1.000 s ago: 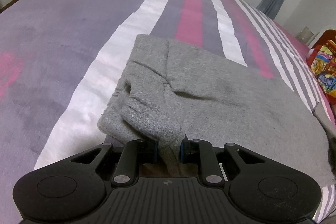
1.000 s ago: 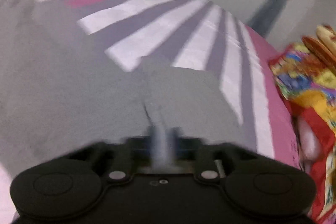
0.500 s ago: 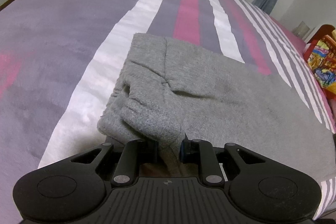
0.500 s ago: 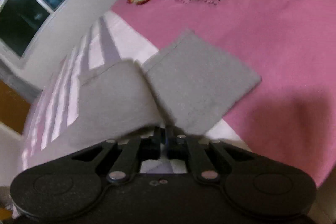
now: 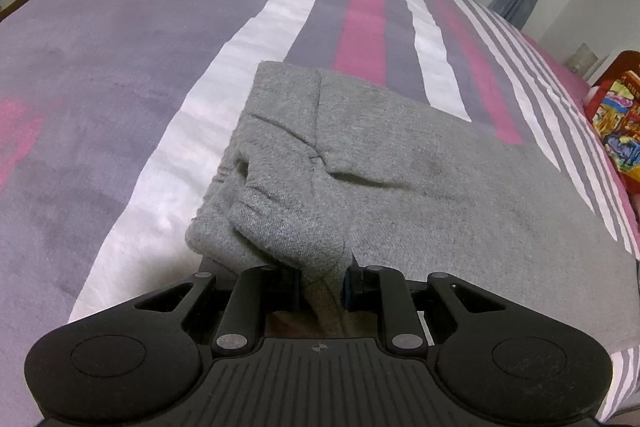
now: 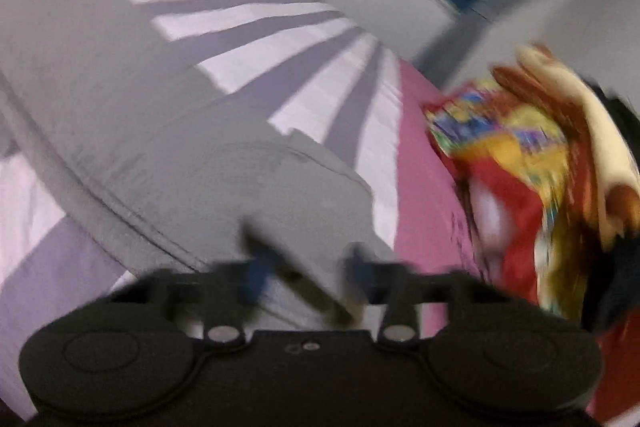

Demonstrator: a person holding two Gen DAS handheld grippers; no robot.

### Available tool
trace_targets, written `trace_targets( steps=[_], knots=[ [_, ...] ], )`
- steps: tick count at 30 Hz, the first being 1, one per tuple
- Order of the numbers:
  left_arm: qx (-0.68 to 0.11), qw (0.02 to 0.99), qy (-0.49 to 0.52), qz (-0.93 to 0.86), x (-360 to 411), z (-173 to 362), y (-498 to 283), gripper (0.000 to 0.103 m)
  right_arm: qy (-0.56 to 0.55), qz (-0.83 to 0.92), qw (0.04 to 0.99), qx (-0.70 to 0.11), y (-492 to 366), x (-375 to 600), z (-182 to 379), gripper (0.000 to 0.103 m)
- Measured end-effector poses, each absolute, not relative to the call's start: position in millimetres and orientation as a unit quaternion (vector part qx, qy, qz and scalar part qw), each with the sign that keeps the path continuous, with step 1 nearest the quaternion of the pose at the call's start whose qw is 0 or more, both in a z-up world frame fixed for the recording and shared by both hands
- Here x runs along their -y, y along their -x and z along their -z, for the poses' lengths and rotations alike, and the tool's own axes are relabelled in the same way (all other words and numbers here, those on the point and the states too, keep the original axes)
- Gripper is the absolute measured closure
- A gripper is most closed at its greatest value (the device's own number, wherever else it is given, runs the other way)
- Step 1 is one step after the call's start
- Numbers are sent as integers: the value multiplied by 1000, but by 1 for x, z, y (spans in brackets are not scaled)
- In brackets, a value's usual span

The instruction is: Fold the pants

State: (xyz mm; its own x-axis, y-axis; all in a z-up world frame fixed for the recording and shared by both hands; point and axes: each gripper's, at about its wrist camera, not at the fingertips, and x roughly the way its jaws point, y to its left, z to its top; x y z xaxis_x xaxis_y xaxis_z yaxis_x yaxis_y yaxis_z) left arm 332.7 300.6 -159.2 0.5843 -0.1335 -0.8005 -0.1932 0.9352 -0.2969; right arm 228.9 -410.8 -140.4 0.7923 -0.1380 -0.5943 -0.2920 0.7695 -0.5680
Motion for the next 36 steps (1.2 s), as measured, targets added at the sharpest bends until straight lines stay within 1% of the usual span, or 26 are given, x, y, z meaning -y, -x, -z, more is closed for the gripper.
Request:
trace_targets(
  steps=[3,6,8,10,12,14,15,16,17,18,19,20,22,23,25,29,33,35,36],
  knots=[
    [-453,873,181,-16,-301,160,-332,83,187,-3,938,-291,-234,443,102,96],
    [-450,874,183,-13,-302,162,-330,83,-19,71,963,-260,-224,503,75,96],
    [-447,875,186,-11,-303,163,-329,83,-121,105,951,-265,-214,542,84,96],
    [-446,875,186,-9,-304,163,-329,83,-189,129,924,-307,-211,573,113,96],
    [-446,876,185,-8,-305,162,-329,83,-207,126,897,-370,-216,587,145,96],
    [-445,876,184,-8,-304,162,-328,83,-243,120,890,-366,-213,596,156,95],
    [-444,877,184,-9,-304,161,-328,83,-268,121,887,-357,-210,599,155,92],
    [-442,877,186,-10,-304,161,-327,83,-288,119,883,-352,-206,600,155,82],
    [-440,877,193,-12,-305,161,-325,83,-305,111,880,-346,-203,601,154,77],
    [-437,876,202,-13,-306,162,-324,83,-308,105,881,-343,-203,598,152,70],
    [-433,875,214,-13,-308,162,-322,83,-304,98,883,-343,-202,594,152,66],
    [-428,875,226,-14,-310,162,-320,83,-297,93,885,-346,-201,589,151,65],
    [-422,875,237,-16,-312,162,-316,83,-278,91,889,-353,-206,582,152,75],
    [-418,876,239,-18,-312,161,-315,84,-274,92,889,-355,-205,579,152,78],
    [-405,881,243,-25,-311,157,-313,84,-275,94,889,-354,-217,579,152,95],
    [-386,890,241,-20,-310,140,-314,85,-277,97,892,-343,-218,578,146,98],
    [-361,899,248,-9,-322,120,-319,85,-285,78,907,-301,-208,579,124,98],
    [-359,899,249,-10,-327,122,-325,85,-288,70,911,-286,-202,578,116,98],
    [-373,895,243,-14,-328,129,-330,85,-280,73,913,-287,-202,578,117,98]
  ],
)
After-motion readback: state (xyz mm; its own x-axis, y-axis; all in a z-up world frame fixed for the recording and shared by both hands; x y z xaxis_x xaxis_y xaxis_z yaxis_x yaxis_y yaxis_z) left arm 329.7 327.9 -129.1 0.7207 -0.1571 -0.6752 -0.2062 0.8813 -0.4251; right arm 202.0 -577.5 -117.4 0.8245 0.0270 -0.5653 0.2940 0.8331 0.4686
